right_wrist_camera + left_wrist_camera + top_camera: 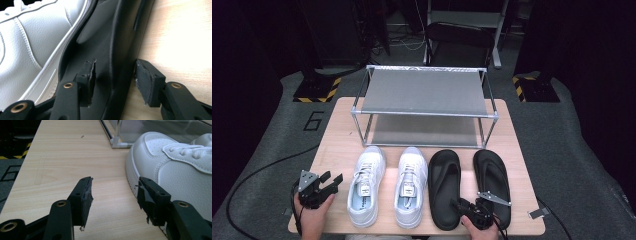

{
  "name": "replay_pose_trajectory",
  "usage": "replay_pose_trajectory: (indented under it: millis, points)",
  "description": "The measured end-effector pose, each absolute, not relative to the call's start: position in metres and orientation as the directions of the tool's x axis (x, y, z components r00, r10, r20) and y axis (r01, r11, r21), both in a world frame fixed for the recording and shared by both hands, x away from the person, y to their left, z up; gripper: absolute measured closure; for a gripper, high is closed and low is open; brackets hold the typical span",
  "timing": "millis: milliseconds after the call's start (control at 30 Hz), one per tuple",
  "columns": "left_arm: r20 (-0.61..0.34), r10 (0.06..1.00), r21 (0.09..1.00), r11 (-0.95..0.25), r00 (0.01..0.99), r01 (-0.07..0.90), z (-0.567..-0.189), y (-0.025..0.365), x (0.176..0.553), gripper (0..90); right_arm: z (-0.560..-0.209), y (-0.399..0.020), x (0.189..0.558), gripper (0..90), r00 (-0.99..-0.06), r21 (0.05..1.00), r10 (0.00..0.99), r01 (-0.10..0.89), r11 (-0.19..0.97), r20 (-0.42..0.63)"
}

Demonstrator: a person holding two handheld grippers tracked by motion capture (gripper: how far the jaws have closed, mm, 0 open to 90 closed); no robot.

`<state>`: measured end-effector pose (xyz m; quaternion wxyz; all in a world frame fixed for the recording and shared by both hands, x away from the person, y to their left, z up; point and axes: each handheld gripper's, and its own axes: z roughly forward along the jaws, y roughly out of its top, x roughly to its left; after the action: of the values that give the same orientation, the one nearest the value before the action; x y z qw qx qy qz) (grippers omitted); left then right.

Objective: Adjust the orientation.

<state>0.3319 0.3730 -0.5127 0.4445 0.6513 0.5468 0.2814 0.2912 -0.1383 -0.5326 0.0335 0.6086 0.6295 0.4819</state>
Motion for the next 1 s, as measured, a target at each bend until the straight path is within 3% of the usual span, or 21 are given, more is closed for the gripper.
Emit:
replay_pose_trajectory:
  millis: [233,467,1000]
  points:
    - [-0.118,0.962,0.888,-0.008,0.245,0.459,-0.512,0.373,0.332,45.2,-0.533,-0.137,0.291,55.8,-0.233,0.653,0.812,0.724,-0.223,0.535]
    - [-0.116,0.962,0.888,-0.010,0.246,0.460,-0.512,0.373,0.332,45.2,-0.537,-0.144,0.292,62.5,-0.169,0.584,0.750,0.741,-0.331,0.639]
    - [-0.113,0.963,0.888,-0.013,0.246,0.460,-0.512,0.373,0.332,45.2,-0.533,-0.151,0.293,66.2,-0.168,0.600,0.743,0.714,-0.362,0.648]
